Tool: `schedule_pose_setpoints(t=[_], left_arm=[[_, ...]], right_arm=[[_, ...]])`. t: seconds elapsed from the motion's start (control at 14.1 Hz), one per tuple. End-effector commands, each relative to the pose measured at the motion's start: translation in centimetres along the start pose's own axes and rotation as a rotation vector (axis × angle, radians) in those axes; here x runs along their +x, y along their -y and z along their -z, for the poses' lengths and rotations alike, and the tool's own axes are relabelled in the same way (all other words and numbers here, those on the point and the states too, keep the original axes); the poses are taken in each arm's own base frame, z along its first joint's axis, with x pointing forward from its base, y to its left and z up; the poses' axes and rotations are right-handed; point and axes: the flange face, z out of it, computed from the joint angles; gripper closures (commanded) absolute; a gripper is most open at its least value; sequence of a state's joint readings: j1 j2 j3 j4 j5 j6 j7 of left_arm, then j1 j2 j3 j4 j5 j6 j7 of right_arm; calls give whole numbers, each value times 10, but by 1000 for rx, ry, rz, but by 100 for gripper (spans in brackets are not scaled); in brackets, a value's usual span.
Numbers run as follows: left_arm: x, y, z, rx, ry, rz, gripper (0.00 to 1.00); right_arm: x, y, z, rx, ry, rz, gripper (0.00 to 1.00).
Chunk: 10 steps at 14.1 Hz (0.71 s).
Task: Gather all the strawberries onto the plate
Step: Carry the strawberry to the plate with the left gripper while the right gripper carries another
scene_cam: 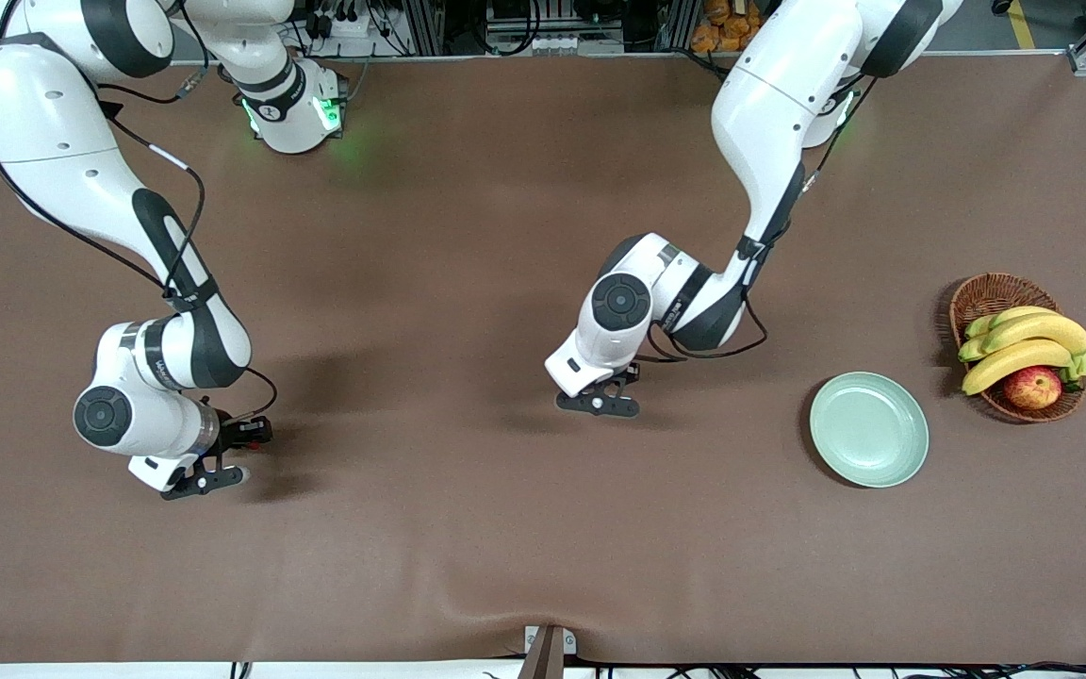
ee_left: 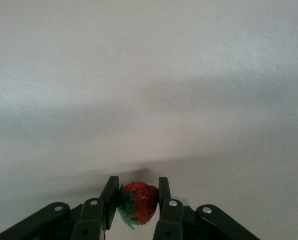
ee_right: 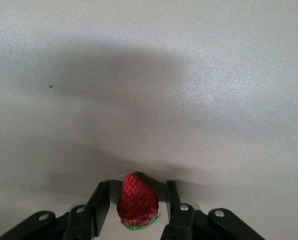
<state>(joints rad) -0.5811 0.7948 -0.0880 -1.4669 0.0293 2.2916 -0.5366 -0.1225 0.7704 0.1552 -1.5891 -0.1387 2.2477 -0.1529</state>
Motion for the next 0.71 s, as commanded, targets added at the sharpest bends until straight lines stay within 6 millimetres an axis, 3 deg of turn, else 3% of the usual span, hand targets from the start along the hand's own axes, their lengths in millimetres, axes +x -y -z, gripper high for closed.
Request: schedule_pose_setpoints(t=[0.0,0.14,0.21,0.42,0.64], left_arm=[[19,41,30,36,-6,-11,100],[37,77,49,34,-22,-22,100],[43,97,58,40,-13,-45,100],[56,162,78,59,39,-85,100],[57,226,90,63,76,-76,100]], right_arm=[[-4,1,10,19,4,-9,69],[-4,3,13,23,0,-2,95],[-4,3,14,22,0,-2,100],[-1,12,25,24,-8,15,100],[3,51,44,77,2,25,100]])
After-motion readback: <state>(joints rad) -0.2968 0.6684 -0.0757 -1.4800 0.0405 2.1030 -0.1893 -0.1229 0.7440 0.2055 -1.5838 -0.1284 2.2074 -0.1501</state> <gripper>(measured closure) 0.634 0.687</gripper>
